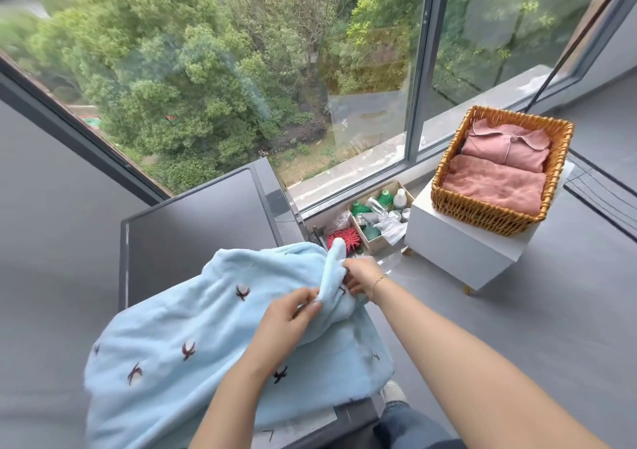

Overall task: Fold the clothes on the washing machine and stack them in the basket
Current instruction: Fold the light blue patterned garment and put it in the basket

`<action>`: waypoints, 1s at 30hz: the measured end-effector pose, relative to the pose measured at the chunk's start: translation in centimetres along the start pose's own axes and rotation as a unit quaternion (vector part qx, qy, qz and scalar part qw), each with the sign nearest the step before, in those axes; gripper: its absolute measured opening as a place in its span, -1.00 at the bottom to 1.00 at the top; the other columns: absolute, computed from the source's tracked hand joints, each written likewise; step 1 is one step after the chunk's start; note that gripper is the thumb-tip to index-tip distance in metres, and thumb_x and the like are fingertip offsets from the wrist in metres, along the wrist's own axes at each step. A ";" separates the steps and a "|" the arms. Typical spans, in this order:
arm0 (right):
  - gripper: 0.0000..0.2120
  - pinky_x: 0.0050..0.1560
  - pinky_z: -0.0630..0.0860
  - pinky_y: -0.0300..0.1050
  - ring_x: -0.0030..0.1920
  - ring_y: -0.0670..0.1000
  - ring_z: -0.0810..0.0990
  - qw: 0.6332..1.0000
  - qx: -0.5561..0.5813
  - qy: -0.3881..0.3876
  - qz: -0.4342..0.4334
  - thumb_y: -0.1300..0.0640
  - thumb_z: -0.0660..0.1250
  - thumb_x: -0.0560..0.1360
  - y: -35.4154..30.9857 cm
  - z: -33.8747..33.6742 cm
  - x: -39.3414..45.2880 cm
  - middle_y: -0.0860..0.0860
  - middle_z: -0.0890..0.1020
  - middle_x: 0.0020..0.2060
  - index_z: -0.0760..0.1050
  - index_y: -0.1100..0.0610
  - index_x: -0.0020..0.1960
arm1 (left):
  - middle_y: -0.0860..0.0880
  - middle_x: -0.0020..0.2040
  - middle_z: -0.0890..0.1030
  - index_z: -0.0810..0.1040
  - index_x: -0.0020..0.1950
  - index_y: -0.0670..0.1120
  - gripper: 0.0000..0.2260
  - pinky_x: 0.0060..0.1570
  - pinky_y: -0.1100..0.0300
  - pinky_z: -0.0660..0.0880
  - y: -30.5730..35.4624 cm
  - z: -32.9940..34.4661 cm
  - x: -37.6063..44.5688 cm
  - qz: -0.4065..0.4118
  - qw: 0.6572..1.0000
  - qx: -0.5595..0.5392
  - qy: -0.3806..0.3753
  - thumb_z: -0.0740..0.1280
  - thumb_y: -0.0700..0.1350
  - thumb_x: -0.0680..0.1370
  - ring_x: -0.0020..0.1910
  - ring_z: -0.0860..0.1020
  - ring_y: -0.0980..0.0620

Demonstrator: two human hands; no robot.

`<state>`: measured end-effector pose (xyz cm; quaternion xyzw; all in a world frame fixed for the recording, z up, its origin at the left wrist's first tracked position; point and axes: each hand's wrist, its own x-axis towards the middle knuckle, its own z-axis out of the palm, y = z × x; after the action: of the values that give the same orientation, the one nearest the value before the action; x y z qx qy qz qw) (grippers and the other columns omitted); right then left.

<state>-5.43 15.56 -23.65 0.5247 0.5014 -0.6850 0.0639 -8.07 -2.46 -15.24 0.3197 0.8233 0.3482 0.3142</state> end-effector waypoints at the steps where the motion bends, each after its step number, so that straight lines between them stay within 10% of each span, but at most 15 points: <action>1: -0.74 -0.63 0.34 -0.31 -0.60 -0.04 0.44 0.998 0.050 0.006 -0.033 0.27 0.28 0.51 -0.2 -0.7 -0.3 0.07 0.47 -0.52 0.45 0.20 -0.35 | 0.26 0.02 0.64 0.57 -0.15 0.03 -0.90 0.10 0.25 0.43 -0.1 0.1 -0.1 0.000 1.000 -0.023 -0.017 0.30 -0.04 0.54 0.05 0.54 0.28; 6: -0.80 -0.14 0.59 -0.20 -0.16 0.00 0.65 0.908 0.386 0.013 -0.162 0.21 0.16 0.62 0.7 -5.2 -3.5 0.13 0.64 -0.08 0.55 0.23 0.06 | 0.33 0.36 0.37 0.57 -0.27 0.14 -0.82 0.30 0.47 0.13 -1.1 -1.0 -0.4 -0.019 0.992 -0.043 -0.116 0.42 -0.10 0.50 0.39 0.22 0.42; 9: -0.70 -0.04 0.61 -0.12 -0.07 0.02 0.67 0.829 0.559 0.029 -0.014 0.17 0.01 0.66 4.8 -5.0 -5.5 0.09 0.63 0.02 0.45 0.18 0.24 | 0.34 0.39 0.27 0.60 -0.25 0.29 -0.97 0.48 0.01 -0.01 -1.8 -0.7 0.3 -0.034 0.976 0.052 -0.208 0.37 0.13 0.36 0.50 0.01 0.23; 13: -0.58 0.20 0.45 0.01 0.29 0.15 0.50 0.739 0.613 0.047 0.274 0.03 -0.02 0.67 10.7 -4.9 -4.2 0.10 0.55 0.22 0.41 0.25 0.34 | 0.26 0.15 0.47 0.45 -0.12 0.15 -0.65 0.32 -0.01 0.27 -1.6 -0.2 0.9 -0.069 0.988 0.093 -0.102 0.25 0.29 0.21 0.29 0.32 0.12; 16: -0.46 -0.11 0.61 0.04 -0.04 0.18 0.67 0.791 0.559 0.026 0.248 -0.21 0.15 0.56 11.5 -4.8 -2.8 0.20 0.61 0.03 0.45 0.26 0.21 | 0.24 0.13 0.34 0.32 0.10 0.22 -0.48 0.08 0.10 0.26 -2.4 0.7 -0.4 -0.036 0.971 0.212 -0.102 0.30 0.31 0.19 0.19 0.28 0.18; 21: -0.70 -0.38 0.61 0.06 -0.34 0.19 0.67 0.883 0.415 -0.018 0.218 0.08 0.24 0.56 9.2 -4.8 -1.8 0.22 0.66 -0.26 0.53 0.33 0.03 | 0.17 0.21 0.34 0.33 0.26 0.18 -0.47 -0.03 0.13 0.30 -4.8 2.7 -2.8 0.069 0.946 0.317 0.011 0.37 -0.05 0.33 0.18 0.39 0.05; 27: -0.94 -0.30 0.56 -0.14 -0.25 0.07 0.58 0.833 0.523 0.180 0.022 0.20 0.25 0.47 7.5 -4.8 -3.2 0.11 0.59 -0.21 0.48 0.15 -0.08 | 0.15 -0.16 0.65 0.62 0.16 0.11 -0.56 -0.47 0.25 0.40 -4.1 -0.2 -1.4 0.215 0.906 0.345 0.119 0.14 -0.14 0.37 -0.25 0.60 0.05; 30: -0.87 -0.45 0.54 -0.07 -0.37 0.11 0.62 0.845 0.497 0.162 0.116 0.23 0.16 0.56 10.1 -3.7 -3.6 0.10 0.60 -0.27 0.48 0.16 -0.06 | 0.14 -0.12 0.70 0.71 -0.09 0.11 -0.57 -0.28 0.28 0.44 -2.3 -1.7 -1.5 0.157 0.945 0.288 0.002 0.05 -0.03 0.34 -0.16 0.61 0.10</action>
<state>4.81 11.83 -26.93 0.6439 0.0326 -0.7353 -0.2090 -9.11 -5.52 -15.67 0.5210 0.8286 0.1412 0.1489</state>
